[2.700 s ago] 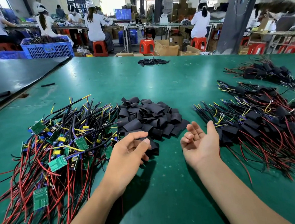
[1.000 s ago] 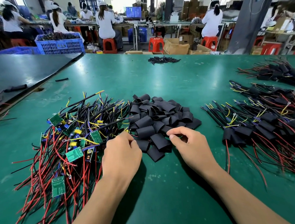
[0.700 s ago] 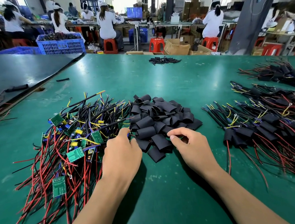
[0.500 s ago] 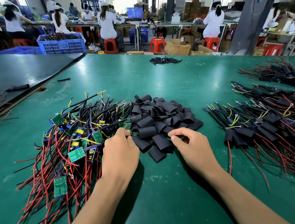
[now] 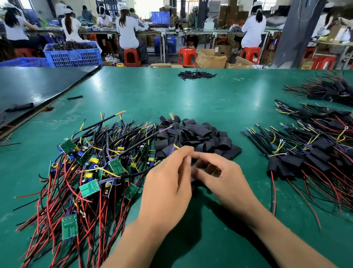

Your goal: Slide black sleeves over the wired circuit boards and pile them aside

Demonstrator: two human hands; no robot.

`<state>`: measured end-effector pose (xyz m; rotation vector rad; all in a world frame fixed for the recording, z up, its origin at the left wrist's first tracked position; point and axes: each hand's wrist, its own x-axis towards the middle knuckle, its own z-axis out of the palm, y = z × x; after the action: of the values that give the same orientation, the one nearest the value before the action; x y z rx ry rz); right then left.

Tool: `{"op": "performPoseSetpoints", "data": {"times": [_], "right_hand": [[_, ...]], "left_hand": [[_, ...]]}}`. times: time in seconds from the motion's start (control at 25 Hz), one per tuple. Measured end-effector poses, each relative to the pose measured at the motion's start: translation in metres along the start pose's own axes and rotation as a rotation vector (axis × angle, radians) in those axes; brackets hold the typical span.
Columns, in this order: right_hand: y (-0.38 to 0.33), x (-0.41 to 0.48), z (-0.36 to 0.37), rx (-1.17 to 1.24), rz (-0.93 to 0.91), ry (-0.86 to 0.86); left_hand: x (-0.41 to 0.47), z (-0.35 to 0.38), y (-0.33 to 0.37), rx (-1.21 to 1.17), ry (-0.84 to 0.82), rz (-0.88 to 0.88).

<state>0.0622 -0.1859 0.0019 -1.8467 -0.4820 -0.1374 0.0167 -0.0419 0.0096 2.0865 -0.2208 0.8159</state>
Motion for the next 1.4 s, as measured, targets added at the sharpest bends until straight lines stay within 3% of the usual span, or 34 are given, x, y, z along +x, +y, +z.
{"op": "performPoseSetpoints", "data": {"times": [0.16, 0.36, 0.6, 0.84, 0.92, 1.0, 1.08, 1.16, 1.4], "right_hand": [[-0.011, 0.003, 0.002, 0.669, 0.200, -0.146], [-0.017, 0.007, -0.011, 1.040, 0.386, -0.251], [-0.020, 0.011, -0.012, 0.903, 0.348, 0.018], [-0.016, 0.018, -0.021, 1.165, 0.427, 0.115], [-0.016, 0.019, -0.025, 1.226, 0.451, 0.114], [-0.016, 0.018, -0.025, 1.267, 0.462, 0.095], [-0.017, 0.017, -0.021, 1.194, 0.435, 0.049], [-0.017, 0.014, -0.015, 1.052, 0.385, -0.005], [-0.013, 0.009, -0.009, 0.655, 0.302, -0.068]], "left_hand": [[-0.009, 0.009, 0.010, -0.013, -0.070, 0.126], [-0.010, 0.010, 0.009, -0.028, -0.177, 0.130], [-0.013, 0.012, 0.006, -0.032, -0.280, 0.150], [-0.013, 0.013, 0.008, -0.090, -0.230, 0.024], [-0.011, 0.015, 0.007, -0.213, -0.213, -0.157], [-0.005, 0.013, 0.007, -0.517, -0.250, -0.453], [0.000, 0.008, 0.009, -0.826, -0.324, -0.675], [0.002, 0.005, 0.010, -0.989, -0.417, -0.785], [0.004, 0.001, 0.008, -1.110, -0.521, -0.811]]}}
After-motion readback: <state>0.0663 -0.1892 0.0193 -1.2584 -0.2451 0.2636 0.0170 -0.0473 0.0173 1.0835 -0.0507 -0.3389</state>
